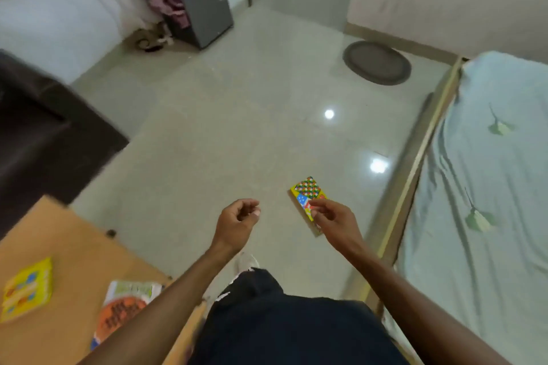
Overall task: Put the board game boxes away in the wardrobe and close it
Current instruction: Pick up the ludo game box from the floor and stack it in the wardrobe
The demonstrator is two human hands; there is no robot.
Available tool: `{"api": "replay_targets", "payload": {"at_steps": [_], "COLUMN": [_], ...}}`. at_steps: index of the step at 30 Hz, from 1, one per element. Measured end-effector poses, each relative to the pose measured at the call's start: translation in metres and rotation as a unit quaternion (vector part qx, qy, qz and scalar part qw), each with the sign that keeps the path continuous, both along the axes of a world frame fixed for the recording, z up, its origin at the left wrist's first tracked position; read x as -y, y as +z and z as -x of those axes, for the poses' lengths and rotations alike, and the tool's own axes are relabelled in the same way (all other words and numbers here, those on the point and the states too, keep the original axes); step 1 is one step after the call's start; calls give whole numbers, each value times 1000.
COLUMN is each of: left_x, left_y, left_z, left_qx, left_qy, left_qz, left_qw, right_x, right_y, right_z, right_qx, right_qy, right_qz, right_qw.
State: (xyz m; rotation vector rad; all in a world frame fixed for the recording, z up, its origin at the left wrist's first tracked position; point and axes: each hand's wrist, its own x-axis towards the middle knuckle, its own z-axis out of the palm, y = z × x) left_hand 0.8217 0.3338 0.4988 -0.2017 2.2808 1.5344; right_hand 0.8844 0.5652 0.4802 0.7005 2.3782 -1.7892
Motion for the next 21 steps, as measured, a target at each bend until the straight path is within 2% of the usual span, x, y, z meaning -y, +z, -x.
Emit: {"api": "replay_targets", "payload": {"at_steps": [3, 7, 11, 15, 17, 18, 21], "left_x": [-28, -78, -157, -234, -262, -281, -322], "left_y": [10, 7, -8, -50, -73, -96, -150], "left_z": [88, 178, 239, 276, 291, 301, 322], "left_qx": [-1, -5, -12, -45, -44, -38, -17], "left_qy": [-126, -271, -429, -562, -609, -639, -678], "left_qz": [27, 35, 79, 126, 145, 162, 186], "left_qw": [992, 962, 900, 816, 779, 751, 711], "right_x": [-3, -8, -23, -43, -49, -52, -57], "right_y": [-2, 0, -22, -64, -87, -110, -171], "right_z": [35, 66, 86, 110, 124, 134, 164], "right_qx": [5, 7, 10, 31, 46, 60, 95], "right_qy": [-110, -242, -393, -509, -547, -578, -645], "right_qz": [16, 32, 77, 96, 100, 112, 141], "right_qw": [994, 970, 916, 855, 830, 806, 745]}}
